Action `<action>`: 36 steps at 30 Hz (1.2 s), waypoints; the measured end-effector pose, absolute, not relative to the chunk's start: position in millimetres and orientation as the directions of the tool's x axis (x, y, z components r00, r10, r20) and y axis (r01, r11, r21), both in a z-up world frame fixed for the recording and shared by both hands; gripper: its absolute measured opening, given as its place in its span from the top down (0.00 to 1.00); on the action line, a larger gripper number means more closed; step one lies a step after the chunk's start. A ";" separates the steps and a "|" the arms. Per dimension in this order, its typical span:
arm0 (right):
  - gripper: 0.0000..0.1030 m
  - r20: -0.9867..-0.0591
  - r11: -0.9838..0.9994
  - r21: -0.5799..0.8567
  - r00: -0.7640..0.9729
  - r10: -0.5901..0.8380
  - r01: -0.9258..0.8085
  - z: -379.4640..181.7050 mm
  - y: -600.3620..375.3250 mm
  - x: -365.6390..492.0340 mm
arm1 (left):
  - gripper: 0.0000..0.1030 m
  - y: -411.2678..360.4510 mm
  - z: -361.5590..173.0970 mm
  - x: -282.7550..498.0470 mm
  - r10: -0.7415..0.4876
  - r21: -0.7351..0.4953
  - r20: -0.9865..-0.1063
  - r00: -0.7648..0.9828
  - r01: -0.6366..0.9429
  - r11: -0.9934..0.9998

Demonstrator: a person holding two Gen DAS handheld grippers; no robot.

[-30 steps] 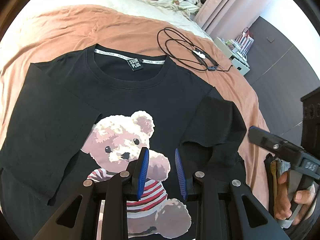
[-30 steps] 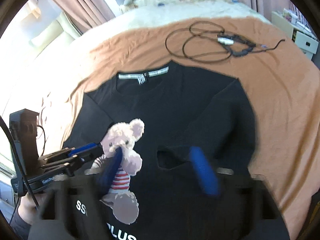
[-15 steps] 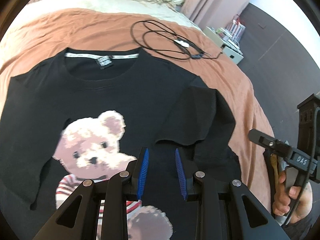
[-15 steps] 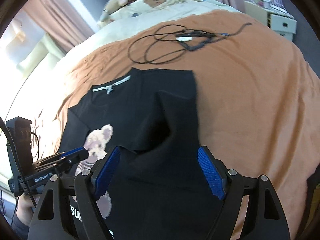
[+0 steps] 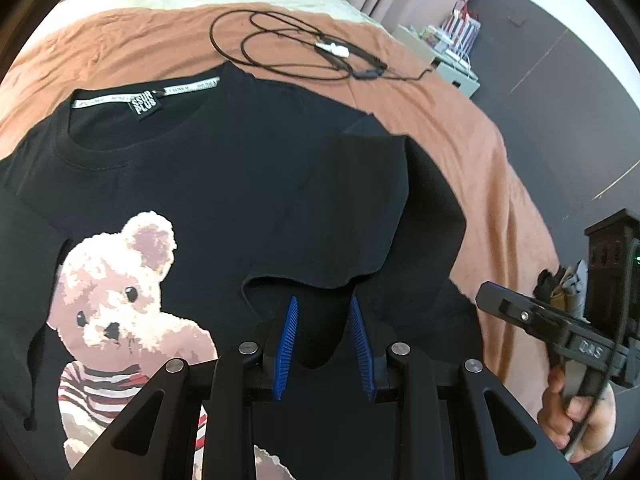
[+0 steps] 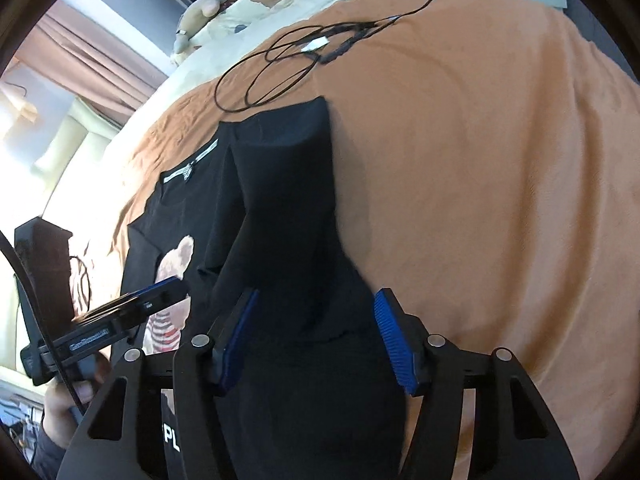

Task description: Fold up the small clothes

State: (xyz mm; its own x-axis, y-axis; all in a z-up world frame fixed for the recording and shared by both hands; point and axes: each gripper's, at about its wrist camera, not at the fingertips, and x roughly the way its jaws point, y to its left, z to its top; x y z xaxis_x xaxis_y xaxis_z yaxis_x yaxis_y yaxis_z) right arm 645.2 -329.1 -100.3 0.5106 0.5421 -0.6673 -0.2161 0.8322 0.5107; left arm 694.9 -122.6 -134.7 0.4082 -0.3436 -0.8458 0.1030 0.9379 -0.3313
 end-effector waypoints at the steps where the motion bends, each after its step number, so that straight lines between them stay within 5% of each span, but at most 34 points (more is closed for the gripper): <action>1: 0.44 -0.666 0.829 0.513 0.506 0.548 -0.222 -101.1 -327.1 644.3 | 0.71 -124.2 -136.5 695.2 -0.342 -0.329 -0.849 0.403 0.103 0.939; 11: 0.44 -0.679 0.830 0.531 0.502 0.536 -0.169 -117.1 -328.1 652.0 | 0.71 -128.7 -147.5 696.9 -0.434 -0.432 -0.825 0.363 0.092 0.897; 15: 0.44 -0.679 0.831 0.536 0.509 0.528 -0.148 -117.6 -335.3 646.9 | 0.52 -124.2 -146.0 698.0 -0.486 -0.503 -0.788 0.378 0.059 0.862; 20: 0.44 -0.676 0.829 0.542 0.514 0.528 -0.138 -114.9 -339.0 640.5 | 0.51 -130.9 -149.2 693.9 -0.499 -0.518 -0.789 0.358 0.051 0.854; 22: 0.44 -0.674 0.828 0.544 0.516 0.529 -0.137 -113.6 -338.9 637.2 | 0.57 -133.1 -150.5 690.5 -0.504 -0.521 -0.788 0.353 0.053 0.852; 24: 0.44 -0.674 0.827 0.545 0.516 0.529 -0.136 -113.3 -339.7 635.0 | 0.85 -133.1 -149.6 687.3 -0.496 -0.510 -0.793 0.355 0.061 0.858; 25: 0.44 -0.675 0.827 0.546 0.515 0.529 -0.135 -113.5 -339.8 634.1 | 0.89 -133.4 -148.4 685.2 -0.493 -0.505 -0.794 0.355 0.065 0.861; 36: 0.44 -0.667 0.815 0.569 0.518 0.536 -0.111 -115.2 -341.6 624.9 | 0.94 -134.8 -132.5 652.5 -0.464 -0.440 -0.790 0.401 0.156 0.884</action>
State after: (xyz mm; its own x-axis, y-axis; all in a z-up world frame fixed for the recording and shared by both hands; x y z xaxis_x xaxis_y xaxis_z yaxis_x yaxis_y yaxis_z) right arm 624.9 -341.6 -115.2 0.5178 0.5361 -0.6667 -0.1115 0.8149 0.5688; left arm 652.5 -134.8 -132.5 0.4006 -0.4641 -0.7900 0.1562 0.8842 -0.4402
